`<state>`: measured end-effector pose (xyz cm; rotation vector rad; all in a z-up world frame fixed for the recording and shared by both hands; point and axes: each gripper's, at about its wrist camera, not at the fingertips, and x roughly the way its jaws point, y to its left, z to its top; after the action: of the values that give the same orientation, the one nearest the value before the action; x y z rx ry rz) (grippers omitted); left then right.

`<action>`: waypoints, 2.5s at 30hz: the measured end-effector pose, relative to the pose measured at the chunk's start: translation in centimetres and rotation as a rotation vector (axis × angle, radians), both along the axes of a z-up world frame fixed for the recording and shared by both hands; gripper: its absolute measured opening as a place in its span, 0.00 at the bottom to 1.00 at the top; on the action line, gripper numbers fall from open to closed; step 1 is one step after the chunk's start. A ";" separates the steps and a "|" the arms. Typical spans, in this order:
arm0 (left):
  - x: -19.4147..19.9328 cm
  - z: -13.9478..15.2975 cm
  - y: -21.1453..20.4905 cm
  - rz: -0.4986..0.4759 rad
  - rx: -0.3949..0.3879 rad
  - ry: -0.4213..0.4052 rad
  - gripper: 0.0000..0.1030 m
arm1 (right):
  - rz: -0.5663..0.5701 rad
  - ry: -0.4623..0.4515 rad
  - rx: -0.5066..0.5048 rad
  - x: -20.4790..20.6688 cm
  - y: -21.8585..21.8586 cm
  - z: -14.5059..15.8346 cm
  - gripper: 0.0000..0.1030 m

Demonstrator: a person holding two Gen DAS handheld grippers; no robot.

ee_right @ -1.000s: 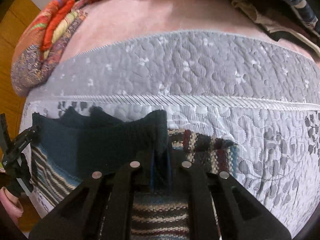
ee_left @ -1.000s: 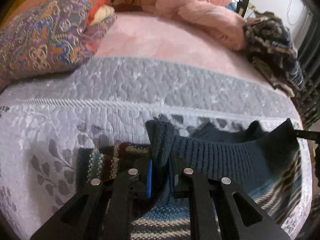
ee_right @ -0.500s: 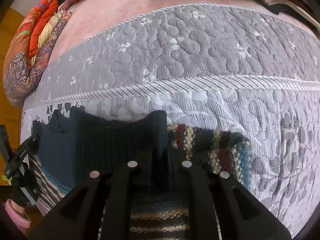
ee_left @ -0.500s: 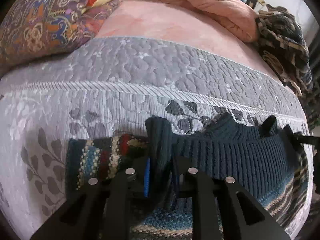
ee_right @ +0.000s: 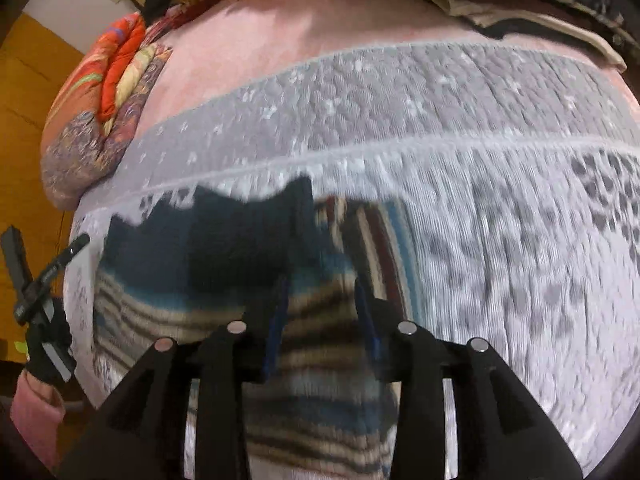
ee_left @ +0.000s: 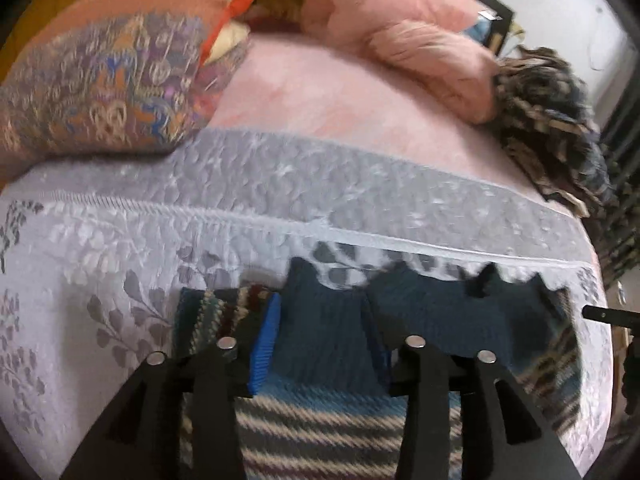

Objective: Fold small clothes
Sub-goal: 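Lay the hem down beside the collar and open both tools, then grasp the side edge of the folded sweater with the right tool, then lift the held side edge with the right tool and fold it over the body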

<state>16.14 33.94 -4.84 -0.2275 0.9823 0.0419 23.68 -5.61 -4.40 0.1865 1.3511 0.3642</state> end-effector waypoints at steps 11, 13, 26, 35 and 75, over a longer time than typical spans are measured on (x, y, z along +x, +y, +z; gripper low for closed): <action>-4.8 -2.0 -6.5 -0.052 -0.038 0.112 0.51 | 0.048 0.042 -0.043 -5.1 -0.8 -2.0 0.38; -5.1 -2.7 -7.2 -0.050 -0.050 0.121 0.51 | 0.050 0.049 -0.054 -5.1 -0.6 -2.6 0.38; -5.3 -5.9 -8.2 -0.026 -0.044 0.162 0.51 | 0.034 0.040 -0.013 -5.1 -1.5 -2.3 0.10; -5.5 -5.9 -8.3 -0.033 -0.030 0.153 0.51 | -0.003 0.059 -0.014 -5.1 -2.5 -3.6 0.10; -6.0 -5.5 -9.1 -0.039 -0.026 0.128 0.53 | -0.109 0.056 0.075 -5.8 -5.6 -3.2 0.49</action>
<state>10.11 24.85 -10.30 -0.2319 1.1153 0.0082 17.85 -11.23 -7.64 0.3333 1.3774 0.3202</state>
